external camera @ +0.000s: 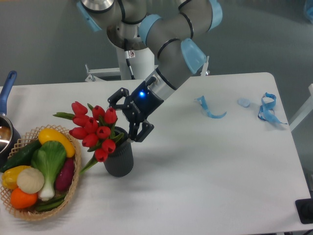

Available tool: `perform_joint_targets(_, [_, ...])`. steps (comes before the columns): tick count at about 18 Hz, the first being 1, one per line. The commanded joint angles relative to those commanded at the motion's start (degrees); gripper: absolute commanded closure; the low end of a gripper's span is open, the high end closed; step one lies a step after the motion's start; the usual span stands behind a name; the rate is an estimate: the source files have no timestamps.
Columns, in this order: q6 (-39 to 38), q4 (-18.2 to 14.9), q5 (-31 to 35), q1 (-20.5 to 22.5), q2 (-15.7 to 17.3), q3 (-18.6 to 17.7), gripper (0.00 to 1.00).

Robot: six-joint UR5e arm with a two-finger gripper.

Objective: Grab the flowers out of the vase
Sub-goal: 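Lower the gripper around the tulip stems just above the vase rim, then close the gripper on the tulip stems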

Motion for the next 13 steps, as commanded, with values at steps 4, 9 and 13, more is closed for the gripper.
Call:
perform_joint_targets(4, [-0.6,0.3,0.1,-1.1,-1.0,0.9,0.01])
perform_joint_targets(9, [-1.3,0.3,0.2,-1.0,-1.0,1.0,0.45])
perform_joint_targets(13, [-1.3,0.3,0.2,-0.9,-1.1,1.5,0.57])
